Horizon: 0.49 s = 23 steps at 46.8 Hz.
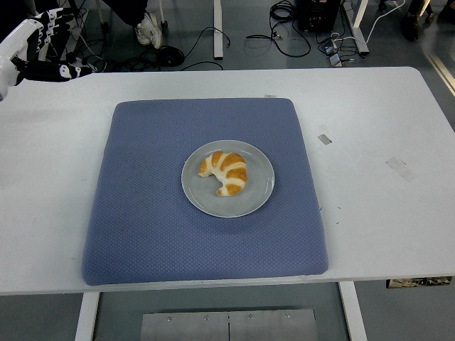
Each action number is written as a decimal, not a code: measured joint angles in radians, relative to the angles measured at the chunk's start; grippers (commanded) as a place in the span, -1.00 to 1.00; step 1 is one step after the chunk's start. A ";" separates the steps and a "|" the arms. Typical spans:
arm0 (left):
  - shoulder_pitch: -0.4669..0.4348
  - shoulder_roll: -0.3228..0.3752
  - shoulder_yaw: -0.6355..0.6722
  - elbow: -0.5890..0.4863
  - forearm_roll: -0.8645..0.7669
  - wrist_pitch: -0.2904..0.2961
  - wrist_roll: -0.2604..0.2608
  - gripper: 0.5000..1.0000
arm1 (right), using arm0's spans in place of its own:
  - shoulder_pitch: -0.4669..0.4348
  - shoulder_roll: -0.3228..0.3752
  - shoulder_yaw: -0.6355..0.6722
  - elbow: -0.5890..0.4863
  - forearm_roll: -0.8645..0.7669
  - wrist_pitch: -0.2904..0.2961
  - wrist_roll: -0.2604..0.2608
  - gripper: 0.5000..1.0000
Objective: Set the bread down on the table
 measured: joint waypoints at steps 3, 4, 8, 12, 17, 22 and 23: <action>0.000 -0.002 0.001 0.000 0.002 0.001 0.000 0.85 | 0.000 0.000 0.000 0.000 0.000 0.000 0.000 1.00; 0.000 -0.003 0.002 0.000 0.002 0.001 -0.001 0.85 | 0.000 0.000 0.000 0.000 0.000 0.000 0.000 1.00; 0.000 -0.003 0.002 0.002 0.004 0.001 -0.004 0.85 | 0.000 0.000 0.000 0.000 0.000 0.000 0.000 1.00; 0.000 -0.004 0.001 0.003 0.002 0.001 -0.004 0.85 | 0.000 0.000 0.000 0.000 0.000 0.000 0.000 1.00; -0.001 -0.004 -0.004 0.003 0.002 0.001 -0.004 0.85 | 0.000 0.000 0.000 0.000 0.000 0.000 0.000 1.00; -0.002 -0.004 -0.004 0.003 0.002 0.001 -0.004 0.86 | 0.000 0.000 0.000 0.000 0.000 0.000 0.000 1.00; -0.003 -0.004 -0.003 0.003 0.002 0.001 -0.004 0.86 | 0.000 0.000 0.000 0.000 0.000 0.000 0.000 1.00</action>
